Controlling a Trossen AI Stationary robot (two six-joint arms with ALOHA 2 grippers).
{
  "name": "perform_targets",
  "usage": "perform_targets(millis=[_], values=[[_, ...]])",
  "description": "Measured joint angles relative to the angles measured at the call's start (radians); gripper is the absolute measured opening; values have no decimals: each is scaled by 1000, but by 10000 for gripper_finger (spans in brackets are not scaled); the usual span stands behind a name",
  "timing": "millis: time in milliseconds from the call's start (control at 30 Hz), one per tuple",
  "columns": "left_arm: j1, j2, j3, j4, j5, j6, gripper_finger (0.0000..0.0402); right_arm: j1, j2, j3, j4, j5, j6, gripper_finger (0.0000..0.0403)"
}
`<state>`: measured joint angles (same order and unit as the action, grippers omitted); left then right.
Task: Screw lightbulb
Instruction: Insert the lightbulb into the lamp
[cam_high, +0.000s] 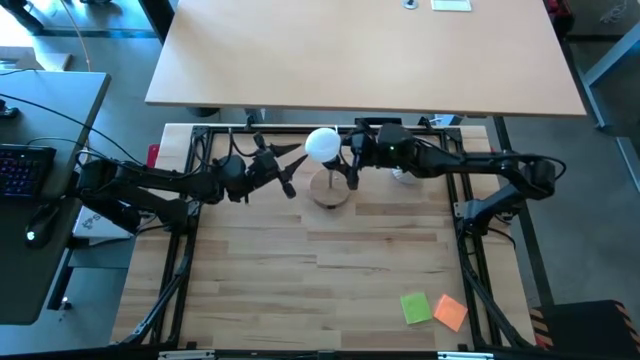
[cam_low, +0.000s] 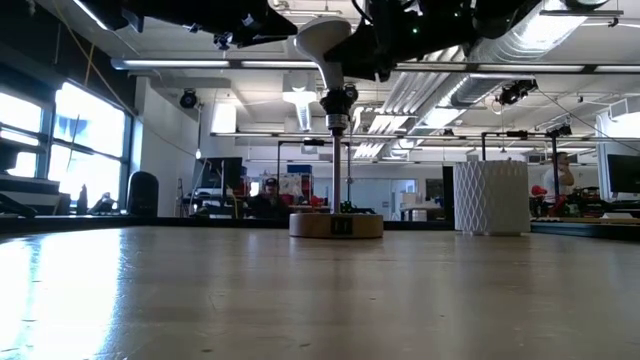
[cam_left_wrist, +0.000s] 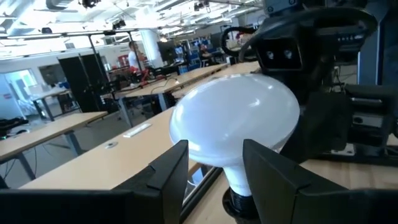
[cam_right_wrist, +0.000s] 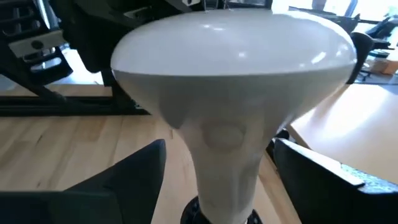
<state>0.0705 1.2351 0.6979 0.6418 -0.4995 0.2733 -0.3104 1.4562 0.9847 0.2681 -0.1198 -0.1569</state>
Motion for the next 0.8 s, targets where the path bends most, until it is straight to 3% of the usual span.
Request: perform_targets(millis=[300,800], values=[[23,5,11,19,55,-16,149,-10,34,28,2,-24,-23,289],[29,18,26,20,67,-28,149,-41,38,26,13,-95,31,154]])
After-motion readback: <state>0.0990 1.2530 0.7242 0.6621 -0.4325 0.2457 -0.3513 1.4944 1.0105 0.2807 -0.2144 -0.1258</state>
